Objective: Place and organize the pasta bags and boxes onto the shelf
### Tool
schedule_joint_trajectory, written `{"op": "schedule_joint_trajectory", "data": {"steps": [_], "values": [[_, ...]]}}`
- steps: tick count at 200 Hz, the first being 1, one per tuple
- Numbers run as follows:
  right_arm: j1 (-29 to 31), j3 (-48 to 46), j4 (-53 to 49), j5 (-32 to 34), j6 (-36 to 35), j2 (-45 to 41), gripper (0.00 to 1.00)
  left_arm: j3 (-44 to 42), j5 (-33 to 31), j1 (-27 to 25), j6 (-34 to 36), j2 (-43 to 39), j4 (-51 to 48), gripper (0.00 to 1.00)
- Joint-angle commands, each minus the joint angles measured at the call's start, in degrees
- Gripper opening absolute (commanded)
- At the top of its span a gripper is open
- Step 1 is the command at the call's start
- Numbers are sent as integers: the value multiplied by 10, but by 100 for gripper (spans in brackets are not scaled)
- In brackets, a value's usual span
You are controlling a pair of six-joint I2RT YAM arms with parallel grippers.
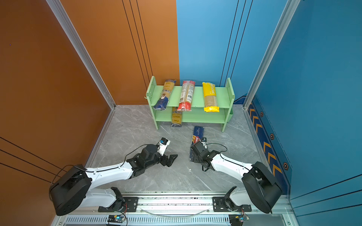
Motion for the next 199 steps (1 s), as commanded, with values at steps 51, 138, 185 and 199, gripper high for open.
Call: {"op": "schedule_joint_trajectory", "data": {"steps": [51, 138, 185, 199], "values": [[23, 10, 36, 11, 16, 21, 91, -11, -10, 6, 6, -10, -7, 98], [65, -9, 94, 50, 30, 67, 91, -15, -14, 6, 4, -5, -7, 98], [76, -24, 102, 64, 40, 81, 90, -17, -18, 6, 3, -8, -6, 98], [79, -37, 111, 68, 45, 80, 89, -17, -19, 6, 3, -7, -7, 98]]}}
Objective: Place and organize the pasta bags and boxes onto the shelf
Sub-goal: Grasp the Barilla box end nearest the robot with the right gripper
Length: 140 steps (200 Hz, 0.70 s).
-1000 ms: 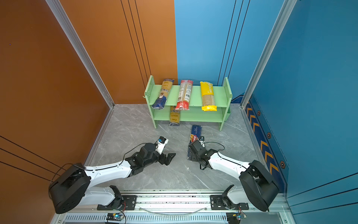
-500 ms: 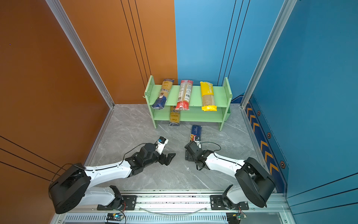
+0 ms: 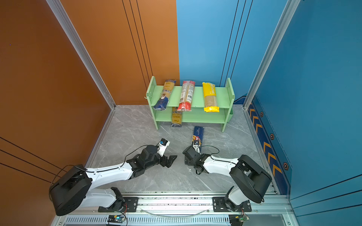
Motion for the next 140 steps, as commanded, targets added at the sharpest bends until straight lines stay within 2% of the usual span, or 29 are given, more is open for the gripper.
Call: {"op": "schedule_joint_trajectory", "data": {"steps": [1, 56, 140], "values": [[6, -22, 13, 25, 20, 4, 89, -9, -13, 5, 3, -8, -5, 98], [9, -60, 43, 35, 22, 8, 84, -7, -14, 5, 0, -4, -5, 98], [9, -72, 89, 24, 16, 58, 78, -6, -17, 5, -2, 1, -5, 98]]}}
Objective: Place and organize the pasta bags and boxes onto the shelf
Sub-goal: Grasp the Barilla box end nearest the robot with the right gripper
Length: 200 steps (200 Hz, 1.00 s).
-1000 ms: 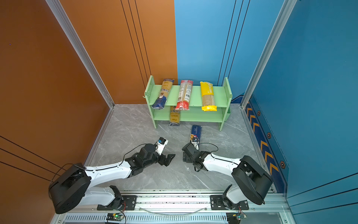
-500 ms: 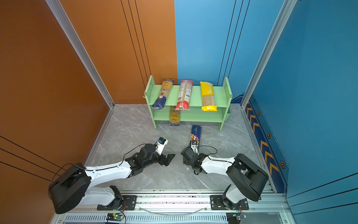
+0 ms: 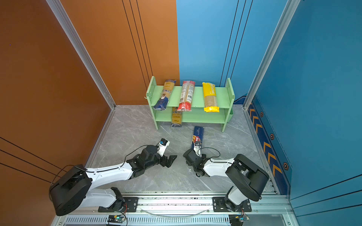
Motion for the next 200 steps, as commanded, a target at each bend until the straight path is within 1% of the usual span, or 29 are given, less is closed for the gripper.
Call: {"op": "schedule_joint_trajectory", "data": {"steps": [1, 22, 74, 100, 125, 200], "values": [[1, -27, -33, -49, 12, 33, 78, -6, -13, 5, -2, 0, -5, 98], [1, -26, -43, -44, 11, 36, 75, -6, -15, 4, -2, 1, -4, 98], [-4, -33, -48, -44, 2, 26, 60, -7, -17, 5, -3, 0, -5, 98], [-8, -39, -47, -46, -1, 18, 54, -8, -18, 4, -3, -1, -5, 98], [-15, -41, -47, -55, -10, 11, 46, -7, -19, 4, -3, 0, -5, 98], [-30, -41, -71, -62, -31, -10, 32, -2, -21, 4, -6, 7, -4, 98]]}}
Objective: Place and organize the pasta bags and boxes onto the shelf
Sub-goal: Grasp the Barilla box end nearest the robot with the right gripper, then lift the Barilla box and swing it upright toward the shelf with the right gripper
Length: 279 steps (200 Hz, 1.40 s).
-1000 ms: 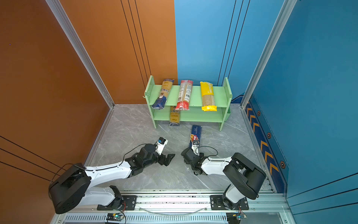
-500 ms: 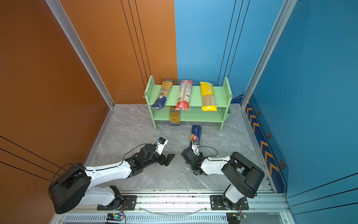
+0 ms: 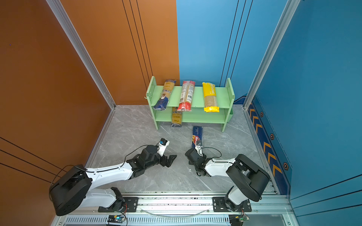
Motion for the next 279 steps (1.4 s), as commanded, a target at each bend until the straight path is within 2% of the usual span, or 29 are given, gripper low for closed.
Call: {"op": "schedule_joint_trajectory", "data": {"steps": [1, 87, 120, 172, 213, 217, 279], "values": [[-7, -26, -96, -36, -20, 4, 31, -2, -11, 4, -5, 8, -4, 98], [-31, -26, -141, -48, -41, -55, 15, 2, -10, 4, -5, 14, -4, 98], [-38, -25, -164, -53, -50, -88, 0, 2, -10, 4, -5, 15, -4, 98], [-50, -28, -210, -52, -58, -152, 0, 0, -12, 3, -5, 16, -4, 98], [-55, -35, -232, -76, -44, -228, 0, -1, -13, 4, -6, 19, -1, 98], [-72, -34, -236, -78, -44, -235, 0, -1, -13, 4, -6, 19, 0, 98], [-80, 0, -332, -85, -49, -298, 0, 0, -9, 4, -7, 27, 9, 98]]}}
